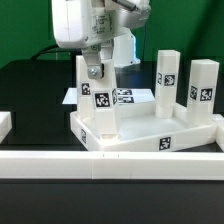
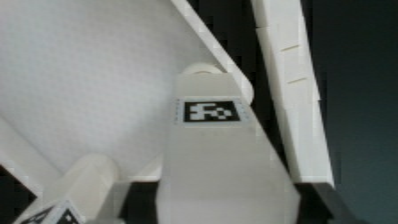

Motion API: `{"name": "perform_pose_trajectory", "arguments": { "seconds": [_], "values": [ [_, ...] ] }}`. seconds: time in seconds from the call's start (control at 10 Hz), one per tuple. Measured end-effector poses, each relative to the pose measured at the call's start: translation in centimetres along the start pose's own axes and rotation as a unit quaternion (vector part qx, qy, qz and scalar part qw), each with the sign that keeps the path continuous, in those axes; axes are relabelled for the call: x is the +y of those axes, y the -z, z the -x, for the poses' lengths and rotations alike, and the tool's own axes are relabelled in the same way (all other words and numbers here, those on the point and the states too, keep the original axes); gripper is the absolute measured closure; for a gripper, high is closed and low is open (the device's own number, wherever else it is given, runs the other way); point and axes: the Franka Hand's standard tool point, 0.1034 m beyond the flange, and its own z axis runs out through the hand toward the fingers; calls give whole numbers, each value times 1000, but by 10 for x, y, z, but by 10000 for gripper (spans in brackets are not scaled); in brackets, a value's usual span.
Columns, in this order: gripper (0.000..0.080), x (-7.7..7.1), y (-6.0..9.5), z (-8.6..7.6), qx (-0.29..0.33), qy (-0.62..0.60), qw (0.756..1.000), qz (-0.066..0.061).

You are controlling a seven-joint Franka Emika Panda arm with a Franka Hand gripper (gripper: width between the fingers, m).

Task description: Assemble desk

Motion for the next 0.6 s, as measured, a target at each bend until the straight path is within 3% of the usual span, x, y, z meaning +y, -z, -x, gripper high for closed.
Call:
{"name": "perform_pose_trajectory", "arguments": {
  "seconds": [0.1, 0.2, 0.3, 0.4, 0.5, 0.6],
  "values": [
    [508, 0, 0, 0, 0, 2, 1000, 0],
    [348, 1, -1, 0, 1, 34, 999, 2],
    [348, 3, -3, -2, 0, 71, 997, 8],
    [224, 4, -4, -2, -1, 100, 995, 16],
    [166, 4, -5, 0, -3, 160, 987, 24],
    [166, 4, -6, 1, -4, 208, 978, 23]
  ]
}}
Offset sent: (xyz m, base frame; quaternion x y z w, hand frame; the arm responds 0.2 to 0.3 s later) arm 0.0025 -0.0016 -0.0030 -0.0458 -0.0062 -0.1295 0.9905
